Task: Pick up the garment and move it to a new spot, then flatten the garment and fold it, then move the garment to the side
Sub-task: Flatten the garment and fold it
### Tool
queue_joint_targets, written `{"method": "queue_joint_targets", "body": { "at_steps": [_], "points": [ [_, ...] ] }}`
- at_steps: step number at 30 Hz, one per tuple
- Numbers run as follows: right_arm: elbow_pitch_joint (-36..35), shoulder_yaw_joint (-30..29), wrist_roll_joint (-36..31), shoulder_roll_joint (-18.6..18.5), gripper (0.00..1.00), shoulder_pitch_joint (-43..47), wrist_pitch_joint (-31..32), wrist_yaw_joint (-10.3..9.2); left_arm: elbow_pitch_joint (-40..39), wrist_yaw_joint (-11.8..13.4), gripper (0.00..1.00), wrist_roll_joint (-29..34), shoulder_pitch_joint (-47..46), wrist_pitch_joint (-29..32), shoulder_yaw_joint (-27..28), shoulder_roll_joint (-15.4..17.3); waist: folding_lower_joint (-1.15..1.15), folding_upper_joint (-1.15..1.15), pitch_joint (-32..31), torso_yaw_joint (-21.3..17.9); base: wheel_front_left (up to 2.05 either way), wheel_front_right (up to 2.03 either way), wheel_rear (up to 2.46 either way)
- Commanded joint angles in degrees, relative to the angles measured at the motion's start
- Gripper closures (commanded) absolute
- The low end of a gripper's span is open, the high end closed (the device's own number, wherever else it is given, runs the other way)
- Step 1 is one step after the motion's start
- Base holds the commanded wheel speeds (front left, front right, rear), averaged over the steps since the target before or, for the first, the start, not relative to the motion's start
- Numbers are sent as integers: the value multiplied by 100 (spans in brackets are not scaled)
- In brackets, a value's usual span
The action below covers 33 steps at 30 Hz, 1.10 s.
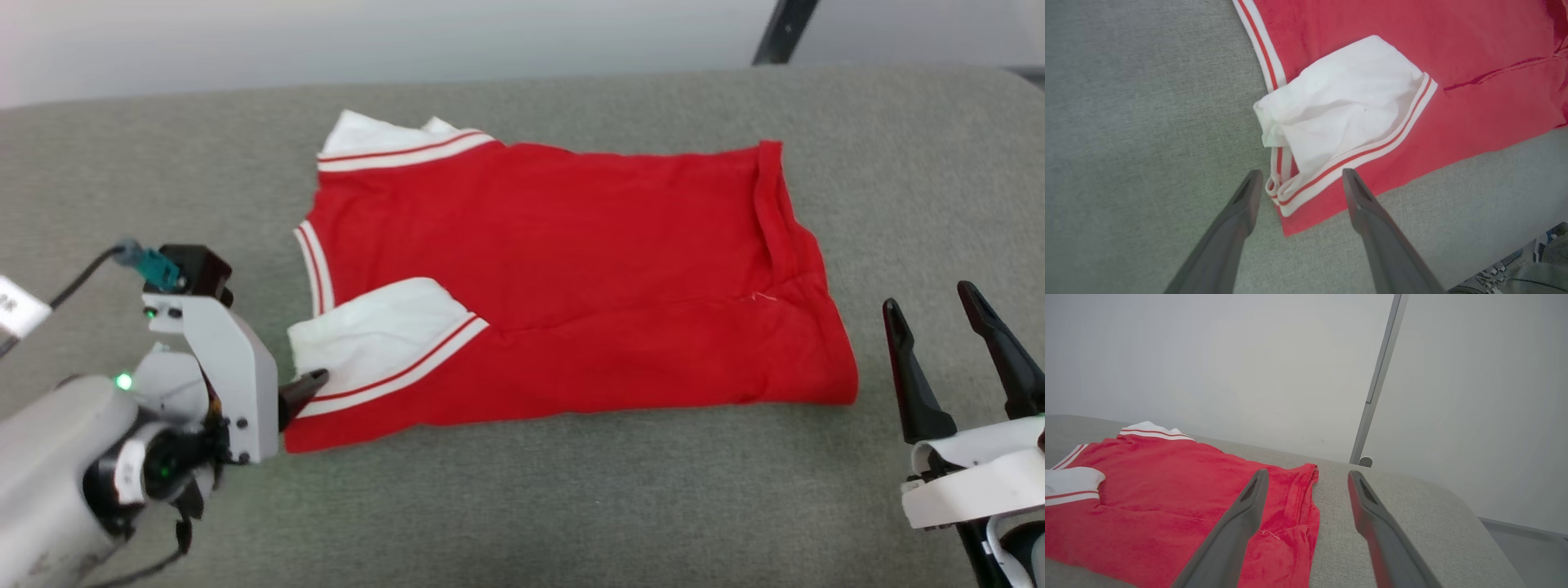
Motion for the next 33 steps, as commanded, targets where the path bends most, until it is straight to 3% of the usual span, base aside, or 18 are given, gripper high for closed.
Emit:
{"method": "queue_joint_targets", "body": {
  "at_steps": [1,10,11,12,14,15,19,24,33],
  "points": [
    [-63,0,-19,72,0,54,-9,-7,81,6,0,-42,-91,99,-2,-40,0,0,201,-190,0,0,0],
    [-79,-85,50,294,0,-48,56,-7,743,181,3,-241,-270,1097,-289,-242,0,0,517,-473,0,0,0],
    [-70,-92,71,326,0,-50,72,-7,805,191,15,-234,-259,1135,-330,-283,0,0,542,-487,0,0,0],
    [-72,-90,74,326,0,-55,88,-7,861,175,36,-237,-254,1151,-357,-349,0,0,561,-491,0,0,0],
    [-14,-91,138,372,0,-54,178,-7,987,141,71,-317,-197,1186,-371,-469,0,0,592,-497,0,0,0],
    [-12,-72,144,357,0,-71,216,-7,1057,139,100,-346,-178,1197,-382,-529,0,0,604,-495,0,0,0],
    [55,35,262,271,0,-172,547,-7,1243,85,100,-447,-167,1194,-341,-680,0,0,633,-452,0,0,0],
    [235,260,597,-18,0,-432,1413,-7,1338,1,100,-398,-352,1153,-269,-795,0,0,654,-351,0,0,0],
    [945,573,1398,-512,0,-1504,3936,-7,1355,-97,100,-295,-611,1113,-220,-981,0,0,788,-80,0,0,0]
  ]
}}
